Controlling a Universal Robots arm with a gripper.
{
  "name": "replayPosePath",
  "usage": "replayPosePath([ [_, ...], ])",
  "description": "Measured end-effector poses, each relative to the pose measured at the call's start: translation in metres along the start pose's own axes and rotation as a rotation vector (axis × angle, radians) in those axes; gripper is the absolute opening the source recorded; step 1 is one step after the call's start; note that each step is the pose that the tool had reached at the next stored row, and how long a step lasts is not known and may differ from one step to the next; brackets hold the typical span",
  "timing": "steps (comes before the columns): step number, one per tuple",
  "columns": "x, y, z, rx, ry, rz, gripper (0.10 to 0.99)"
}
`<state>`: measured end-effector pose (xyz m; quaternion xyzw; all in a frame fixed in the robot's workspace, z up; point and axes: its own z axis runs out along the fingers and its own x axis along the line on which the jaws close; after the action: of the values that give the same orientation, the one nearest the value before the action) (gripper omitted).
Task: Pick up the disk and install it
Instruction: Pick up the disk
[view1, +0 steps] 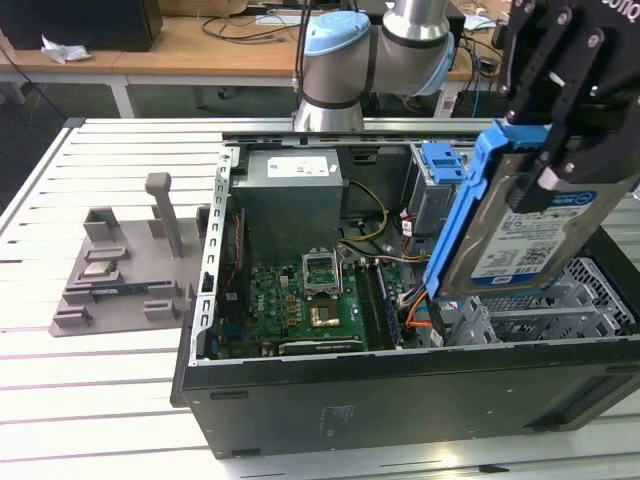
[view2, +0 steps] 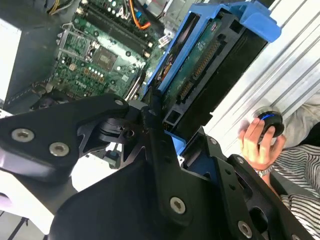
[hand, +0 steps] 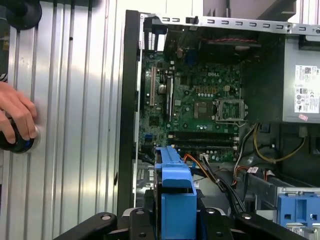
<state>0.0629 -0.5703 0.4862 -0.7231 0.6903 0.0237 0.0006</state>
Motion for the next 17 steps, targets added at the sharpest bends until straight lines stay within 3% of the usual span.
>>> replayPosePath([
  [4,0.0009,-0.0155,0.0029,-0.001,0.0002,0.0,0.373],
  [8,0.0023,-0.042,0.0093,-0.002,-0.0002,0.002,0.373],
  [14,0.0014,-0.0646,0.0171,-0.001,-0.0003,0.016,0.373],
  [17,0.0005,-0.0681,0.0183,-0.001,-0.0005,0.017,0.373],
])
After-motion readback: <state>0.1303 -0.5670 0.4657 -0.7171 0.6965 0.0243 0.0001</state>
